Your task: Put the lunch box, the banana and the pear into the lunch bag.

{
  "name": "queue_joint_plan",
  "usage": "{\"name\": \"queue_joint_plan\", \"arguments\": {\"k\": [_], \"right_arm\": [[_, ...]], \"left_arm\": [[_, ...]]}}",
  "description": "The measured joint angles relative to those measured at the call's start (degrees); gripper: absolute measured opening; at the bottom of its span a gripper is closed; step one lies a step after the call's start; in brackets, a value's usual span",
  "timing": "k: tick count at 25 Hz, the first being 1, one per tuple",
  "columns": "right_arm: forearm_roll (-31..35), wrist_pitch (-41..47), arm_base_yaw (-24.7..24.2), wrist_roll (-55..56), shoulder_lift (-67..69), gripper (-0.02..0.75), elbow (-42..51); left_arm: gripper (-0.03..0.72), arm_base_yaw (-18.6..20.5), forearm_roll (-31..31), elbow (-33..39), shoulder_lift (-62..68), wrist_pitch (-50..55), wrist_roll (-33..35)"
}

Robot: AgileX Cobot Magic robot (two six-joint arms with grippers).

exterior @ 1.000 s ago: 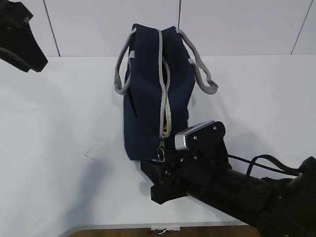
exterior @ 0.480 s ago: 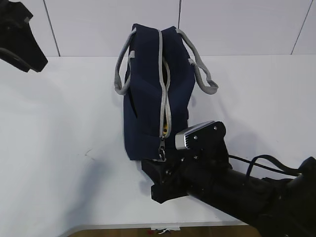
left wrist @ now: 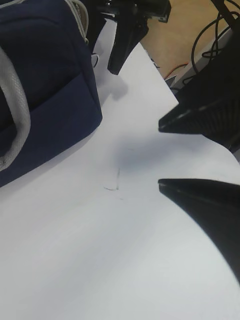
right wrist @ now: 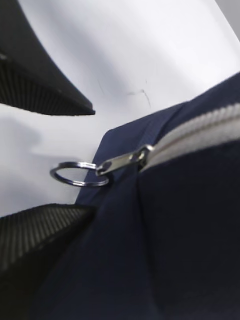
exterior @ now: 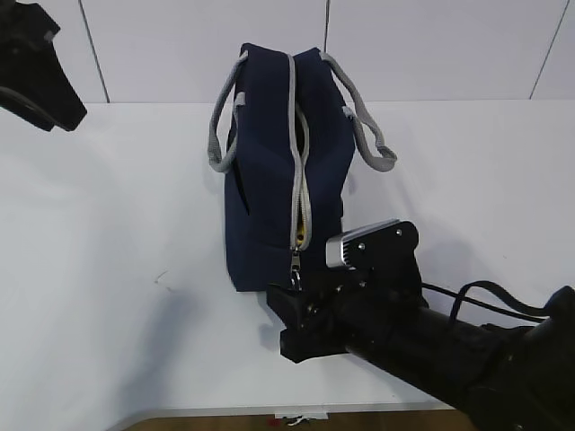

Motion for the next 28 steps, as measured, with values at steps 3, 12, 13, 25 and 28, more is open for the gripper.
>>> {"name": "queue_joint_plan", "arguments": {"k": [3, 12, 13, 25, 28], "right_arm": [[0.0, 0.2, 0.0, 0.0, 0.0, 0.453, 0.0], [0.0, 0.3, 0.0, 0.0, 0.0, 0.284, 0.0], [0.0, 0.3, 0.0, 0.0, 0.0, 0.267, 0.0], [0.0, 0.3, 0.0, 0.0, 0.0, 0.081, 0.0], [0.0, 0.5, 0.0, 0.0, 0.0, 0.019, 0.0]], "left_arm": [[0.235, 0.0, 0.0, 0.0, 0.0, 0.0, 0.0], [0.235, 0.0, 0.0, 0.0, 0.0, 0.0, 0.0], [0.235, 0.0, 0.0, 0.0, 0.0, 0.0, 0.0], [0.235, 0.0, 0.2, 0.0, 0.0, 0.0, 0.0], [0.235, 0.0, 0.2, 0.0, 0.0, 0.0, 0.0]]}}
